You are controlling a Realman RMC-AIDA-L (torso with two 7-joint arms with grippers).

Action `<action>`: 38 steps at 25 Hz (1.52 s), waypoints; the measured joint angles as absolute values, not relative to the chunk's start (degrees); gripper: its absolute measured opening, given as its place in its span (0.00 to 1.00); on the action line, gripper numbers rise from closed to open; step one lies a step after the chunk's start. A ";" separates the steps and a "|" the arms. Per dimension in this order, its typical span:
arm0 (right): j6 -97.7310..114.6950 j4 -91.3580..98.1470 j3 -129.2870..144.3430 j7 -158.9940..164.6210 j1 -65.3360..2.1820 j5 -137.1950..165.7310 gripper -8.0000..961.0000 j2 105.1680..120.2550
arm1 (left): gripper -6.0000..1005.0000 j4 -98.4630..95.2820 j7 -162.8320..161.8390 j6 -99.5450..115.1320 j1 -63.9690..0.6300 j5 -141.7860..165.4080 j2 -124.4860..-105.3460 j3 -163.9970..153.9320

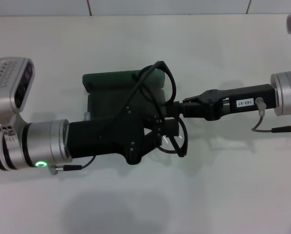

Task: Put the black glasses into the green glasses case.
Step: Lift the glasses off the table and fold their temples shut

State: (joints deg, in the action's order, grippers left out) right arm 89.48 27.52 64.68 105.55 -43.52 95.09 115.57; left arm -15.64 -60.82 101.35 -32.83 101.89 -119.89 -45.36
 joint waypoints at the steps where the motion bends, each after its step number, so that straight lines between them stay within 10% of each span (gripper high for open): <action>1: 89.52 27.49 64.68 105.46 -43.52 95.01 0.07 115.57 | 0.01 -15.64 -60.82 101.35 -32.85 101.79 -119.89 -45.37; 31: 90.80 27.52 62.15 105.11 -41.84 94.39 0.07 115.44 | 0.02 -15.67 -60.74 101.48 -32.36 100.87 -119.79 -45.35; 38: 87.98 29.04 55.89 102.91 -36.71 94.84 0.07 112.57 | 0.02 -16.18 -60.81 101.97 -31.53 100.08 -119.45 -45.38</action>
State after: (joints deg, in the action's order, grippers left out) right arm 87.98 29.04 55.89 102.91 -36.71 94.84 112.57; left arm -16.18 -60.81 101.97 -31.53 100.08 -119.45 -45.38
